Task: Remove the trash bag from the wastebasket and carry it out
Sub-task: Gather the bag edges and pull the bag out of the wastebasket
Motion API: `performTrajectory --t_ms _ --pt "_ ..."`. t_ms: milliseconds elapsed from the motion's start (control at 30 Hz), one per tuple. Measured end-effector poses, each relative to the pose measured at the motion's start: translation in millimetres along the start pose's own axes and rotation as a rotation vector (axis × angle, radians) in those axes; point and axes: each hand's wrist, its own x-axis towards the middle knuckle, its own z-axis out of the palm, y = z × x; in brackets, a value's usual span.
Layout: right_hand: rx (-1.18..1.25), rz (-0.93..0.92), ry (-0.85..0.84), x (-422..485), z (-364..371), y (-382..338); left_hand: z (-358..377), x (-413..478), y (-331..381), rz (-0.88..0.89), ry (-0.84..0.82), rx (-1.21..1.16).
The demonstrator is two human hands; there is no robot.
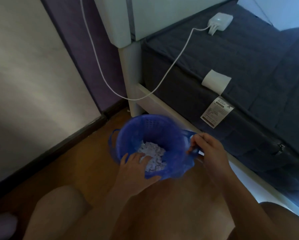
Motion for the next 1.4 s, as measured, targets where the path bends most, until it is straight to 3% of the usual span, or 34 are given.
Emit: performTrajectory --t_ms 300,433,500,567,700,833,933,1200,1400 --pt "0.056 -0.066 -0.264 5.2 31.0 -26.9 0.0 4.8 -2.4 0.013 -0.029 0.012" --pt "0.020 -0.120 -0.220 0.6 41.4 -11.5 -15.6 14.2 -14.6 0.002 0.311 -0.125" --pt "-0.058 -0.173 -0.184 1.2 45.7 -8.0 -29.1 22.7 -35.0 -0.141 0.463 -0.153" --pt "-0.123 -0.234 -0.209 1.7 49.5 -7.2 -39.5 29.6 -54.7 -0.329 0.510 -0.199" --pt "-0.184 -0.291 -0.200 -1.0 54.0 -4.4 -41.1 50.0 -79.4 -0.634 0.324 -0.382" --pt "-0.230 -0.307 -0.241 2.6 58.9 0.8 -38.9 68.2 -89.1 -0.909 0.147 -0.922" --pt "-0.237 -0.314 -0.255 6.4 60.8 5.2 -41.3 70.5 -86.3 -0.871 0.151 -0.957" --pt "-0.212 -0.292 -0.191 15.8 58.6 5.6 -70.3 73.5 -67.8 -0.568 0.422 -0.798" --pt "-0.146 -0.269 -0.108 32.6 49.8 -13.1 -88.3 74.9 -47.1 -0.448 0.245 -0.948"
